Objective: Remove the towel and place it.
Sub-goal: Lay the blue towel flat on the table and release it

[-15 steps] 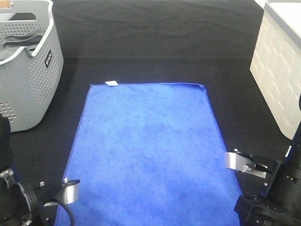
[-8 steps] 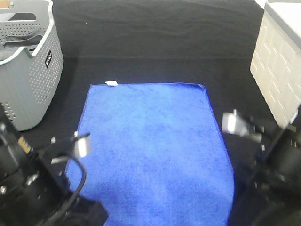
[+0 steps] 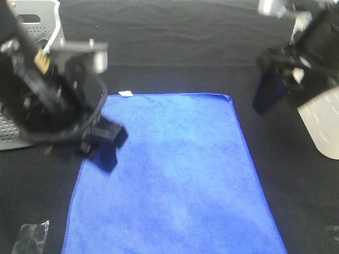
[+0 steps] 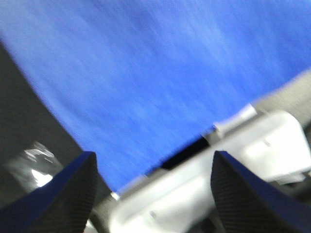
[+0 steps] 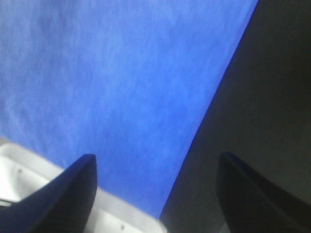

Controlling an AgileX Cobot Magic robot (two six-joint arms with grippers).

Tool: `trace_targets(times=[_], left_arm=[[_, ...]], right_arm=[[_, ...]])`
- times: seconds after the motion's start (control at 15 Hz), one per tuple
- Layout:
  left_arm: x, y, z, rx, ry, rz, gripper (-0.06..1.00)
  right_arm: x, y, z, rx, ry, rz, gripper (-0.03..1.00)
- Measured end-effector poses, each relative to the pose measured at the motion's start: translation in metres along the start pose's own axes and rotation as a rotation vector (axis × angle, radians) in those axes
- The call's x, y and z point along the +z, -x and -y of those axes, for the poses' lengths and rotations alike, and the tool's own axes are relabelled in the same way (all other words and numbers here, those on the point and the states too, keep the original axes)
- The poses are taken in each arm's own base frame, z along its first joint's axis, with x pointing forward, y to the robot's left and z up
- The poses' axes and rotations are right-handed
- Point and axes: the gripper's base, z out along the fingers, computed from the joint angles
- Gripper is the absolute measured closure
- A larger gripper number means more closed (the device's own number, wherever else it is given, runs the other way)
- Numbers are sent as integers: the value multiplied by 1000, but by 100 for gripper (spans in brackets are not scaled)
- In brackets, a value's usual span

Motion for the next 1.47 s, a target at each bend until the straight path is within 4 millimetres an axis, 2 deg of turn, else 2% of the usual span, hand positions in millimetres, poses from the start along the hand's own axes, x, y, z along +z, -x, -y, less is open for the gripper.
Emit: trace_targets(times=[0.13, 0.27, 0.4, 0.53, 0.6, 0.67, 0.8, 1.0, 1.2, 1.33, 1.47], left_arm=[[-5, 33, -19, -41, 44, 59, 24], [-11, 68, -39, -45, 63, 114, 23], [-14, 100, -55, -59, 76, 148, 23], [-9, 129, -74, -79, 91, 168, 23], [-9, 129, -74, -79, 91, 168, 23], [-1, 150, -87, -86, 98, 180, 23], [12, 174, -98, -80, 105, 193, 23], [50, 205, -106, -58, 108, 192, 23], [90, 222, -114, -55, 111, 154, 23], [104, 227, -124, -71, 113, 135, 23], [114, 224, -144, -109, 119, 92, 23]], right_arm=[[-8, 32, 1, -14, -17, 53, 27], [-4, 55, 12, 2, -34, 46, 27], [-1, 74, 40, 63, -51, 49, 27], [4, 94, 60, 75, -64, 67, 27], [4, 94, 60, 75, -64, 67, 27], [13, 110, 65, 54, -63, 80, 24], [32, 130, 72, 51, -62, 81, 21], [60, 155, 85, 42, -85, 87, 20], [84, 167, 95, 45, -92, 80, 20], [95, 168, 105, 63, -89, 69, 20], [111, 166, 114, 88, -69, 41, 20]])
